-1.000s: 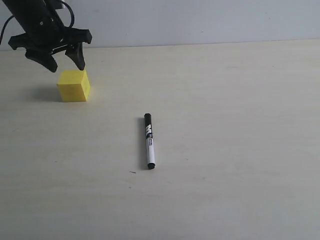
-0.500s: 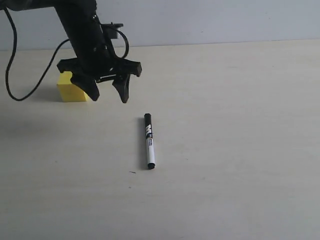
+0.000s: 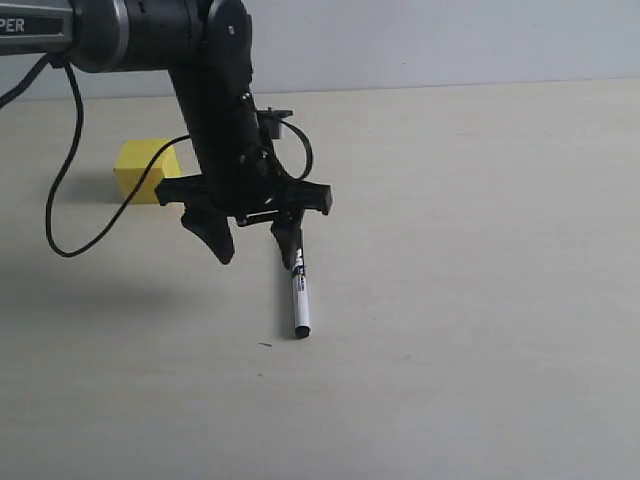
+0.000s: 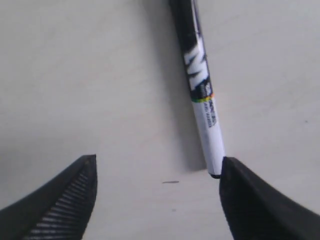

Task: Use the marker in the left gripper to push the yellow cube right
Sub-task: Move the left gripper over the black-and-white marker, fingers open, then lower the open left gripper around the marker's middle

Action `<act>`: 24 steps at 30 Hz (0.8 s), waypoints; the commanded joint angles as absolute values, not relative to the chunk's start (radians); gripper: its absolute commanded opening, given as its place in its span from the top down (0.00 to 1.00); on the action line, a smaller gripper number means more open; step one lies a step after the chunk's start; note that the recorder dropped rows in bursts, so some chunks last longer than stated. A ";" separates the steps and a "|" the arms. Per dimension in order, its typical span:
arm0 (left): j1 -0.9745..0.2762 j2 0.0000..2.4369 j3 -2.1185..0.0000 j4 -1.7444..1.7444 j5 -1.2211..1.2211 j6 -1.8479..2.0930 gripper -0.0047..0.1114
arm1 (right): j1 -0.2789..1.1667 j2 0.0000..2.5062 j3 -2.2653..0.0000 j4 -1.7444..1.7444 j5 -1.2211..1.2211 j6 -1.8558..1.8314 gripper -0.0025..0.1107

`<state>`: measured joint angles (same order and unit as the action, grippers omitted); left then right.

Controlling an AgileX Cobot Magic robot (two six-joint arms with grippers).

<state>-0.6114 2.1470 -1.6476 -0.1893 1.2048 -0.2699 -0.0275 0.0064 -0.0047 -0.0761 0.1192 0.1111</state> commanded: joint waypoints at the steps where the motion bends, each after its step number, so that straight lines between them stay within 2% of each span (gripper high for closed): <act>1: -0.657 2.138 -1.640 -0.182 1.193 -0.330 0.38 | -0.033 0.000 0.000 -0.078 0.117 0.110 0.98; 9: -0.733 2.138 -1.631 -0.066 1.183 -0.471 0.38 | -0.033 0.000 0.000 -0.078 0.117 0.110 0.98; 14: -0.768 2.138 -1.631 -0.067 1.094 -0.483 0.38 | -0.033 0.000 0.000 -0.078 0.106 0.110 0.98; 24: -0.772 2.138 -1.607 -0.038 1.014 -0.517 0.38 | -0.033 0.000 0.000 -0.078 0.106 0.110 0.98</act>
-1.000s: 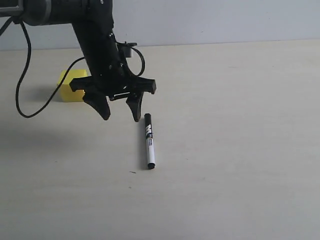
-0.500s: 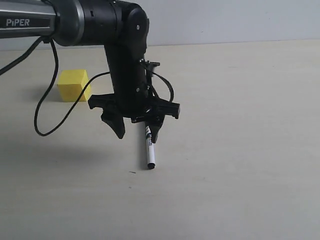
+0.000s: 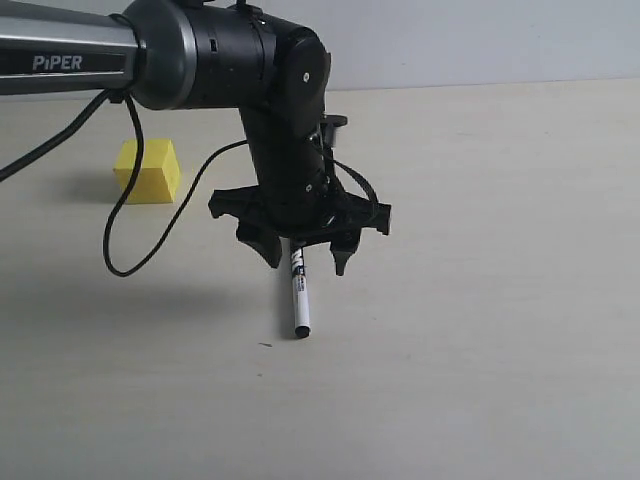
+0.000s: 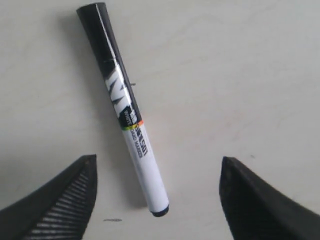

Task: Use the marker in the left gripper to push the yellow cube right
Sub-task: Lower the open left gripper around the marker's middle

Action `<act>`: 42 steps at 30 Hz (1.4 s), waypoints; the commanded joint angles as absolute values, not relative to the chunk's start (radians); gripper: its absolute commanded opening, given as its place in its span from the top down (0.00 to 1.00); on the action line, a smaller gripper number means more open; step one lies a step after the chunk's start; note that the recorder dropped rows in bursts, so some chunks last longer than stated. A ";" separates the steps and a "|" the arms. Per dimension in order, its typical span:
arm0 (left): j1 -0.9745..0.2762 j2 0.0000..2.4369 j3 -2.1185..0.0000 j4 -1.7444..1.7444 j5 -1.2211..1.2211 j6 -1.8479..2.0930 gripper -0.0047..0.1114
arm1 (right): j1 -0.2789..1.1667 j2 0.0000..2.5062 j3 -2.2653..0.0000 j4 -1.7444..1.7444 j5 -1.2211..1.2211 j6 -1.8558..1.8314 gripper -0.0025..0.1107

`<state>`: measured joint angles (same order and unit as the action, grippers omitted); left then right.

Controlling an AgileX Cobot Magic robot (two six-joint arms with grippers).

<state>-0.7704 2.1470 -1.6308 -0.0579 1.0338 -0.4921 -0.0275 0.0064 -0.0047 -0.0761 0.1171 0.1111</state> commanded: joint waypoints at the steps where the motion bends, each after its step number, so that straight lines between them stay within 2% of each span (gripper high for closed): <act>1: -0.772 2.139 -1.590 -0.032 0.994 -0.527 0.38 | -0.033 0.000 0.000 -0.078 0.106 0.110 0.98; 21: -0.762 2.142 -1.539 -0.128 0.938 -0.710 0.38 | -0.033 0.000 0.000 -0.078 0.106 0.110 0.98; 42: -0.727 2.161 -1.596 -0.161 1.074 -0.688 0.38 | -0.033 0.000 0.000 -0.078 0.106 0.110 0.98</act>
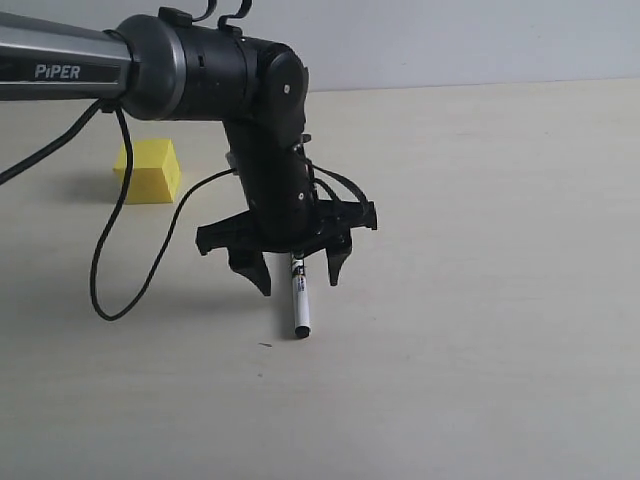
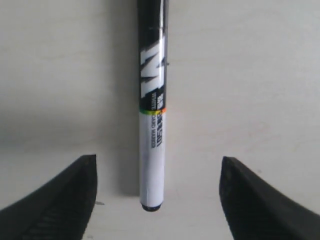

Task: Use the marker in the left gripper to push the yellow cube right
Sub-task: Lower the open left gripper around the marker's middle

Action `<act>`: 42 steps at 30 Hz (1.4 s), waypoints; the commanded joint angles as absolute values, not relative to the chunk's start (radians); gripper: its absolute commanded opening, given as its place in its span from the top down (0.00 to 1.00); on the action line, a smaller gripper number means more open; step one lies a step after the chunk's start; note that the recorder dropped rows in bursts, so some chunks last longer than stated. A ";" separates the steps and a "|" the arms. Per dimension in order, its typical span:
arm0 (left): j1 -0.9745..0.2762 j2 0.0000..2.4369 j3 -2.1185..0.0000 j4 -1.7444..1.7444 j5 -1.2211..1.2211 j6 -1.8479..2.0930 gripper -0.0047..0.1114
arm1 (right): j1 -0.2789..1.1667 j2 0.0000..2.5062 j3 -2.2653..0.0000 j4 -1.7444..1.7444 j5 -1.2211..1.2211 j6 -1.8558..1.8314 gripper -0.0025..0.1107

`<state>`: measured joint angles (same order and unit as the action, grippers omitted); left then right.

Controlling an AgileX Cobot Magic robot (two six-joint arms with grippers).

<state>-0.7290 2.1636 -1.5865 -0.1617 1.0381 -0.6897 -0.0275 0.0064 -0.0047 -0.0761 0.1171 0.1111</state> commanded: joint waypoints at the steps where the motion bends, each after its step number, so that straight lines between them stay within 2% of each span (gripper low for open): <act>1: -0.727 2.165 -1.596 -0.161 1.077 -0.688 0.38 | -0.033 0.000 0.000 -0.078 0.106 0.110 0.98; 13: -0.720 2.261 -1.703 -0.168 1.167 -0.680 0.38 | -0.033 0.000 0.000 -0.078 0.106 0.110 0.98; 42: -0.720 2.268 -1.705 -0.115 1.138 -0.636 0.38 | -0.033 0.000 0.000 -0.078 0.106 0.110 0.98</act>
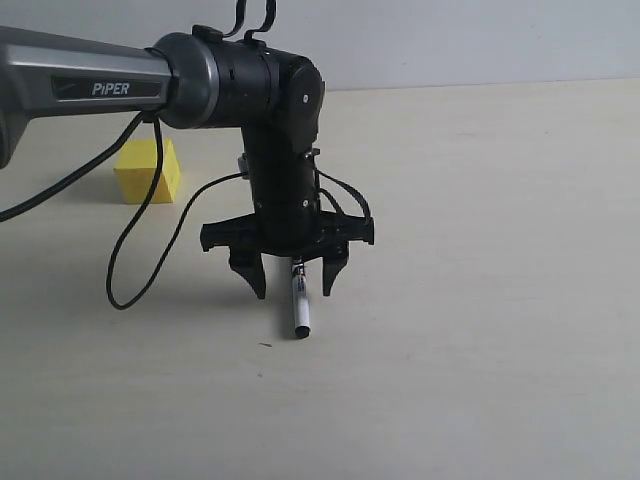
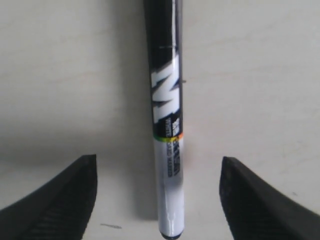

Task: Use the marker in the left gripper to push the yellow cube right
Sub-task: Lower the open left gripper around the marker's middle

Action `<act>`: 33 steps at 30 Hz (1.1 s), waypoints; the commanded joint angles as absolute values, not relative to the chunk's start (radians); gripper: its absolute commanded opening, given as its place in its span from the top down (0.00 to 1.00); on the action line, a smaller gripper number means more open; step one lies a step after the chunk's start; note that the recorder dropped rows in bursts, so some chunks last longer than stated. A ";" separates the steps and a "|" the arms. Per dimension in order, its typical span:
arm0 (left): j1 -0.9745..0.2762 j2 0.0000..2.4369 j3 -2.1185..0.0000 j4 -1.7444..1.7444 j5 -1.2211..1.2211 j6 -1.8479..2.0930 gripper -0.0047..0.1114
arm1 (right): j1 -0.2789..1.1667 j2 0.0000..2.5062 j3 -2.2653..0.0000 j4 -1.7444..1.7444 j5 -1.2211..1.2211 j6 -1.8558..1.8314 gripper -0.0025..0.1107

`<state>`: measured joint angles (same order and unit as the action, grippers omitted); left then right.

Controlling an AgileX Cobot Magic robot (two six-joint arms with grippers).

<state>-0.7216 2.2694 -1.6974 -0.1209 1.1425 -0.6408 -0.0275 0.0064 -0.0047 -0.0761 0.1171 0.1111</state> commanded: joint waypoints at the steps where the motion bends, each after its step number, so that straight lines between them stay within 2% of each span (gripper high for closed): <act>1: -0.720 2.268 -1.705 -0.115 1.138 -0.636 0.38 | -0.033 0.000 0.000 -0.078 0.106 0.110 0.98; 33: -0.733 2.282 -1.701 -0.114 1.126 -0.635 0.38 | -0.033 0.000 0.000 -0.078 0.106 0.110 0.98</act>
